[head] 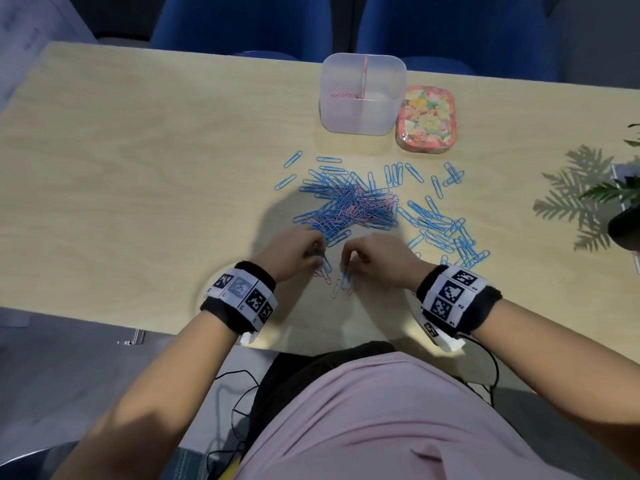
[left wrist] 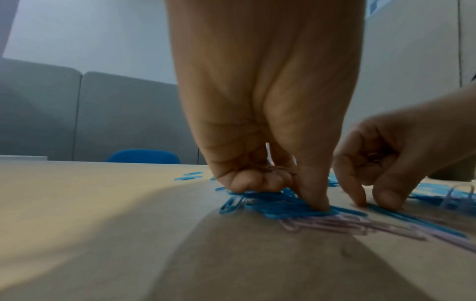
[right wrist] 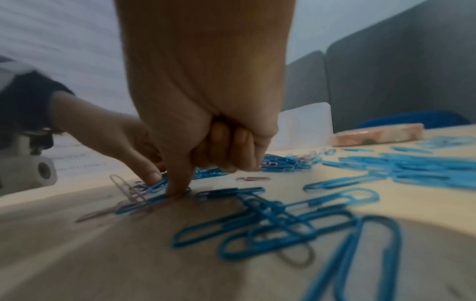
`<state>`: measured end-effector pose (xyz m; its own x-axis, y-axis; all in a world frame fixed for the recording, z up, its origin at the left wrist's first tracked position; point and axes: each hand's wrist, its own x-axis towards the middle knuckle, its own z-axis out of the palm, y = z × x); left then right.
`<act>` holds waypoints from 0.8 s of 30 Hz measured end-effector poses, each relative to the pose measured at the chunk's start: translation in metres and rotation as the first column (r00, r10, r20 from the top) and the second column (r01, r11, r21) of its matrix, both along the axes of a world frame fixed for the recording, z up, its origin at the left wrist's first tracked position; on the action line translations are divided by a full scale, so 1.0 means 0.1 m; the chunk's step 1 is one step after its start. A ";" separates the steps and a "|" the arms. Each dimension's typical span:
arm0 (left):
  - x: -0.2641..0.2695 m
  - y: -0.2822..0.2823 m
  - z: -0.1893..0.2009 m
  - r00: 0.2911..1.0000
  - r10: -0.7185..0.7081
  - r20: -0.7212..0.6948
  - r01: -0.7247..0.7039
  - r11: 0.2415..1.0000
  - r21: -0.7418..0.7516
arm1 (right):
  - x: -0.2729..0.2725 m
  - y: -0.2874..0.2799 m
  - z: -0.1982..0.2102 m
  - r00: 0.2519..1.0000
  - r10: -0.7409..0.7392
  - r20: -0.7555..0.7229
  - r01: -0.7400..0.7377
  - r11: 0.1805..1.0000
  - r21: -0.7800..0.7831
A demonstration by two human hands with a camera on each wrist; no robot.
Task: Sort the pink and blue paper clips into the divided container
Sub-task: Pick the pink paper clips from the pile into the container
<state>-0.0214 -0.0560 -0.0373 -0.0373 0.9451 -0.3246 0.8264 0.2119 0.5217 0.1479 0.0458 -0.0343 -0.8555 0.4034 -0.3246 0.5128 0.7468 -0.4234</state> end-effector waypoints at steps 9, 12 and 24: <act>0.10 0.00 0.10 0.998 0.034 0.046 -0.040 0.990 0.138 | 0.22 0.45 0.06 0.900 -0.422 -0.111 0.390 0.893 -0.225; 0.37 -0.04 0.09 1.000 -0.013 -0.004 0.013 0.999 0.046 | 0.39 0.53 0.07 0.870 -0.492 -0.025 0.492 0.871 -0.008; 0.45 0.16 0.07 0.998 -0.053 -0.027 0.053 0.999 -0.004 | 0.15 0.37 -0.09 0.950 -0.293 0.106 0.303 0.948 -0.098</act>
